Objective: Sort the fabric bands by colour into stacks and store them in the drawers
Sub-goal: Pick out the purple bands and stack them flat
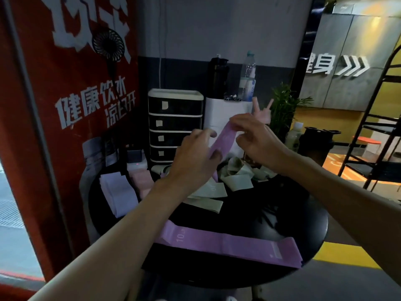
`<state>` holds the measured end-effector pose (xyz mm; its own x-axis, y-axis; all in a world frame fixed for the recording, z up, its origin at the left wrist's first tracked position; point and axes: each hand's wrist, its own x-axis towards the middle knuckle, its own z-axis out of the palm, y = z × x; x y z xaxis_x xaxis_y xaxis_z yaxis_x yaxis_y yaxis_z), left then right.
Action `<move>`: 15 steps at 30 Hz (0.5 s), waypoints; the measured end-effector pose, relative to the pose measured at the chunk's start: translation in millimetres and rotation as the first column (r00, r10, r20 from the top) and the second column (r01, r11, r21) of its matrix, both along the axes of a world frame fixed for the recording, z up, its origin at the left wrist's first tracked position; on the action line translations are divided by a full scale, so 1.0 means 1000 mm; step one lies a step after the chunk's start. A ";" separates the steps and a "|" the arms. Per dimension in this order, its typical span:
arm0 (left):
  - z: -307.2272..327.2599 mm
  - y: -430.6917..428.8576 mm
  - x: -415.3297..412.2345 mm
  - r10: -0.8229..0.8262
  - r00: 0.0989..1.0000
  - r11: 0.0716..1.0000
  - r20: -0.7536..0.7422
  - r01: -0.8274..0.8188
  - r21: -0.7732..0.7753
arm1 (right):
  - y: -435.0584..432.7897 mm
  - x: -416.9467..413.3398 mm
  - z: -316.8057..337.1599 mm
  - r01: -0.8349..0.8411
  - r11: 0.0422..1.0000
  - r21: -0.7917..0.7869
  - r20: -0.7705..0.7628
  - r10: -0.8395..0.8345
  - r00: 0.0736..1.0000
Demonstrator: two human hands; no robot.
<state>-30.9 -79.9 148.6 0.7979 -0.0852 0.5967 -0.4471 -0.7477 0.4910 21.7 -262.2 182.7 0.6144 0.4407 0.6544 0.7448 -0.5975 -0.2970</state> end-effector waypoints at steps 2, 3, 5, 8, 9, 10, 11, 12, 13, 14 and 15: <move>0.010 -0.004 -0.003 -0.037 0.999 0.999 0.018 0.038 -0.039 | -0.003 -0.014 0.009 -0.020 1.000 0.013 0.022 0.020 1.000; 0.014 -0.007 -0.004 -0.051 0.998 0.996 0.037 0.053 -0.070 | -0.004 -0.020 0.014 -0.028 0.999 0.016 0.036 0.028 0.999; 0.022 -0.015 -0.008 -0.083 0.996 0.979 0.032 0.087 -0.182 | -0.006 -0.033 0.020 -0.045 0.999 0.001 0.084 0.045 0.995; 0.032 -0.024 -0.010 -0.112 0.994 0.937 0.016 0.111 -0.331 | -0.010 -0.046 0.023 -0.082 0.996 -0.019 0.120 0.084 0.989; 0.034 -0.025 -0.008 -0.117 0.993 0.925 0.032 0.121 -0.361 | -0.011 -0.049 0.024 -0.096 0.995 -0.024 0.121 0.098 0.988; 0.035 -0.026 -0.008 -0.124 0.991 0.913 0.046 0.132 -0.386 | -0.012 -0.052 0.024 -0.109 0.994 -0.027 0.126 0.112 0.986; 0.035 -0.027 -0.007 -0.138 0.989 0.899 0.057 0.149 -0.412 | -0.013 -0.054 0.024 -0.123 0.992 -0.024 0.130 0.125 0.984; 0.036 -0.028 -0.009 -0.153 0.986 0.888 0.059 0.163 -0.430 | -0.014 -0.057 0.024 -0.134 0.991 -0.017 0.129 0.135 0.982; 0.036 -0.030 -0.011 -0.157 0.986 0.885 0.063 0.169 -0.435 | -0.015 -0.061 0.024 -0.143 0.990 -0.006 0.122 0.143 0.982; 0.038 -0.031 -0.014 -0.145 0.987 0.888 0.067 0.160 -0.430 | -0.015 -0.064 0.024 -0.152 0.988 0.008 0.110 0.150 0.983; 0.039 -0.032 -0.016 -0.132 0.989 0.890 0.070 0.150 -0.431 | -0.015 -0.068 0.023 -0.157 0.987 0.028 0.091 0.154 0.984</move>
<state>-46.8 -111.6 187.6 0.7729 0.0790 0.6296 -0.5566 -0.3920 0.7324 -46.2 -277.6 205.7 0.4792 0.5022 0.7198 0.8520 -0.4632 -0.2441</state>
